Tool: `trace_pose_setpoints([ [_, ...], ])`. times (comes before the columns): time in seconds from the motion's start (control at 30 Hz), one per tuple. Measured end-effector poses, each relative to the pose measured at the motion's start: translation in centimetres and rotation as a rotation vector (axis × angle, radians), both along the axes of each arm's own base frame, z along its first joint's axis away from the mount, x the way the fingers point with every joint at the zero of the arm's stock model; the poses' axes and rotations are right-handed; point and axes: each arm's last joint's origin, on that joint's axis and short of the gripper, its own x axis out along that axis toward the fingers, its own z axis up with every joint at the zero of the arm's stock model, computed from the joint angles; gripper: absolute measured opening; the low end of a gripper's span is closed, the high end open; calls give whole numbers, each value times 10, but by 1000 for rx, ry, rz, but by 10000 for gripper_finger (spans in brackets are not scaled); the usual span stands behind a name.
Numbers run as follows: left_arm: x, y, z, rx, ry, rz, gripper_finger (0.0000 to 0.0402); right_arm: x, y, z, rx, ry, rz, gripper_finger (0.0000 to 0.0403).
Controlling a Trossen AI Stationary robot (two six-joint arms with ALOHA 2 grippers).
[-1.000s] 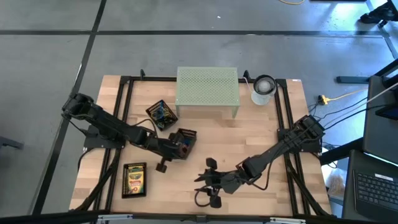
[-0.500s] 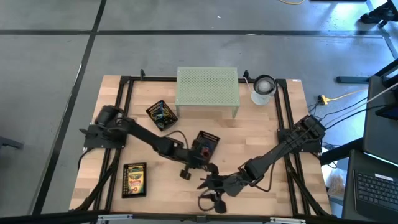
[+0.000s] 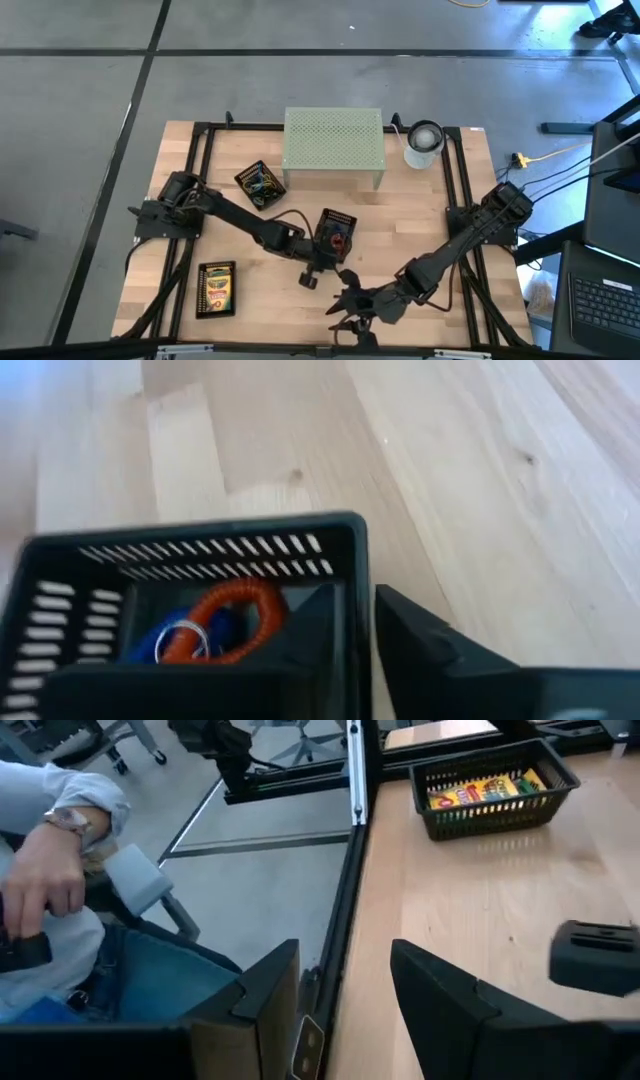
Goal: Pick & Place Office Desk Supplies
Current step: Put the middle black bin on the shelf
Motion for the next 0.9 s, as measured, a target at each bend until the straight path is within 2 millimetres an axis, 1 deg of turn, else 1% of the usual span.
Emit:
trace_pose_setpoints([
  [0.1, -2, 1, -1, 2, 22, 30, 99, -1, -1, -3, -23, 25, -3, 165],
  [0.13, -4, 2, 2, 9, 34, 40, 109, -2, -2, -4, -36, 40, -4, 165],
  [0.23, -13, 5, 16, 21, 57, 48, 131, -3, -5, -10, -78, 91, -7, 165],
  [0.3, -23, 8, 29, 16, 87, 73, 138, -3, -10, -15, -120, 141, -17, 165],
  [0.4, -38, 12, 51, -19, 107, 122, 140, 0, -21, -20, -166, 182, -89, 165],
  [0.5, -53, 16, 71, -64, 122, 173, 139, 8, -33, -21, -144, 198, -160, 165],
  [0.63, -80, 16, 93, -107, 168, 230, 136, 19, -50, -23, -116, 226, -190, 165],
  [0.73, -100, 14, 106, -141, 206, 284, 134, 27, -61, -30, -117, 258, -222, 165],
  [0.8, -113, 12, 115, -160, 224, 315, 134, 33, -69, -37, -88, 294, -230, 167],
  [0.9, -130, 8, 127, -191, 208, 355, 134, 40, -78, -47, -76, 335, -254, 184],
])
